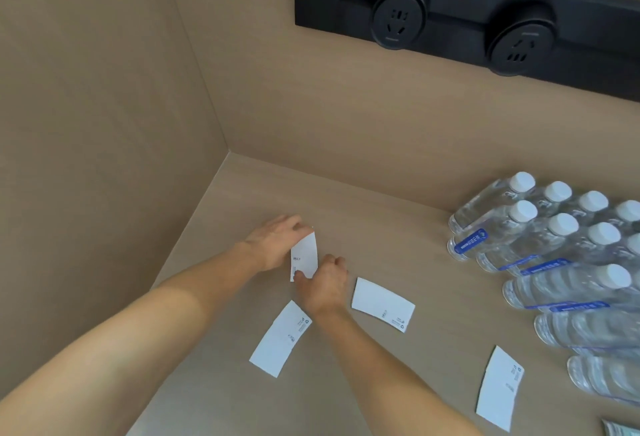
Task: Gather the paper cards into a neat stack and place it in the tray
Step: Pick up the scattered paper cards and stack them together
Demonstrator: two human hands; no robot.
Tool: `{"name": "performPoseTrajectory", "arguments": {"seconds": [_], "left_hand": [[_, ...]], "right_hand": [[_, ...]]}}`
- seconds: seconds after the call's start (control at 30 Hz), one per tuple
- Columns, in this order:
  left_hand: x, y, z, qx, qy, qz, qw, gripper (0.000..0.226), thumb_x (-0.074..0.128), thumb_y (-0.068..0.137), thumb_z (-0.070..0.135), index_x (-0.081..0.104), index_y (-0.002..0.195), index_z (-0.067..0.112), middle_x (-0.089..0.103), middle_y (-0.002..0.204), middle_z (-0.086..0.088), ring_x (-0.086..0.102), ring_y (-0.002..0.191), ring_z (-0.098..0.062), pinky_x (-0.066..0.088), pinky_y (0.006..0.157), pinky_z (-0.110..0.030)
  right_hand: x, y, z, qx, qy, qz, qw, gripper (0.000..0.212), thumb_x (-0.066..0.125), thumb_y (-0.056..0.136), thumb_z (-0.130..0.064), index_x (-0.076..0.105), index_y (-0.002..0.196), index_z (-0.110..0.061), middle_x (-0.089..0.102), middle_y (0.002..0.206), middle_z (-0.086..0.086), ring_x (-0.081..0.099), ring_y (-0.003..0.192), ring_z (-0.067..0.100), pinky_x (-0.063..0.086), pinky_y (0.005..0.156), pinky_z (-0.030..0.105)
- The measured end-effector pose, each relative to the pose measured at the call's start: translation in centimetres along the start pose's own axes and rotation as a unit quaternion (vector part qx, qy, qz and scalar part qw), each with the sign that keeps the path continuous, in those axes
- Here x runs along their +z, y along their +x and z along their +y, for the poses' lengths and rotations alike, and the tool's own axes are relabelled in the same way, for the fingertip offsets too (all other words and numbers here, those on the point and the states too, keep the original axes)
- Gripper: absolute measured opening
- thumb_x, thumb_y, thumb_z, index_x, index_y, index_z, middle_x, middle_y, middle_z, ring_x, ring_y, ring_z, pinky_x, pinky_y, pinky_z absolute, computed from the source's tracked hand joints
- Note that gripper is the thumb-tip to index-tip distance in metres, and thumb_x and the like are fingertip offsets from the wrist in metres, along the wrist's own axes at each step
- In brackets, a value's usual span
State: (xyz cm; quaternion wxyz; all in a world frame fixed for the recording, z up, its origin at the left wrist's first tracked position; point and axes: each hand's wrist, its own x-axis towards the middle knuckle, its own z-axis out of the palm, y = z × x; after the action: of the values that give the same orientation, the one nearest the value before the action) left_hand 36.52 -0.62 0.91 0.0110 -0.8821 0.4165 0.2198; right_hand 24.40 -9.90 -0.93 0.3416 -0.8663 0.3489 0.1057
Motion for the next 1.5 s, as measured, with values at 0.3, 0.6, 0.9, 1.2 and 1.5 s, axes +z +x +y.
{"name": "performPoseTrajectory", "arguments": {"seconds": [0.3,0.6,0.9,1.2,1.5], "left_hand": [[-1.3,4.8,-2.3,0.149,0.125,-0.063,0.979,0.079,0.056,0.084,-0.001,0.026,0.150,0.031,0.031,0.149,0.009,0.038,0.123,-0.023,0.051,0.090,-0.038],[-0.9,6.0,-3.3,0.177,0.106,-0.052,0.977,0.050,0.062,0.081,0.015,0.049,0.130,0.022,0.045,0.134,0.007,0.051,0.114,-0.021,0.051,0.090,-0.040],[1.2,2.1,-5.6,0.055,-0.078,-0.021,0.995,0.044,0.064,0.073,0.028,0.055,0.115,0.025,0.043,0.121,0.015,0.056,0.105,-0.016,0.054,0.082,-0.037],[3.9,-2.1,-2.3,-0.132,-0.176,0.018,0.975,0.045,0.070,0.080,0.030,0.052,0.115,0.009,0.041,0.124,-0.001,0.055,0.101,-0.025,0.051,0.088,-0.040],[1.2,-2.6,1.5,-0.094,-0.102,0.030,0.990,0.047,0.066,0.085,0.033,0.048,0.121,0.010,0.042,0.125,-0.003,0.052,0.104,-0.025,0.050,0.086,-0.035]], "right_hand": [[4.7,-0.2,-1.6,0.109,0.011,0.076,0.991,0.062,0.071,0.076,-0.048,0.045,0.119,-0.012,0.038,0.123,0.005,0.037,0.112,0.026,0.044,0.097,0.037],[5.1,0.6,-1.1,0.069,0.003,0.079,0.995,0.044,0.069,0.078,-0.031,0.046,0.110,-0.012,0.041,0.118,0.005,0.038,0.109,0.025,0.043,0.097,0.036],[2.3,3.1,-0.1,-0.079,-0.115,0.008,0.990,0.040,0.066,0.082,-0.016,0.052,0.118,-0.005,0.041,0.126,0.011,0.037,0.119,0.029,0.045,0.093,0.032],[-1.7,6.7,-0.3,-0.205,-0.211,-0.095,0.951,0.052,0.070,0.079,-0.006,0.046,0.125,-0.003,0.036,0.132,0.011,0.040,0.122,0.028,0.046,0.092,0.033],[-5.6,4.3,3.0,-0.202,-0.171,-0.055,0.963,0.059,0.074,0.075,-0.011,0.046,0.127,-0.004,0.037,0.129,0.008,0.039,0.120,0.024,0.048,0.092,0.033]]}}
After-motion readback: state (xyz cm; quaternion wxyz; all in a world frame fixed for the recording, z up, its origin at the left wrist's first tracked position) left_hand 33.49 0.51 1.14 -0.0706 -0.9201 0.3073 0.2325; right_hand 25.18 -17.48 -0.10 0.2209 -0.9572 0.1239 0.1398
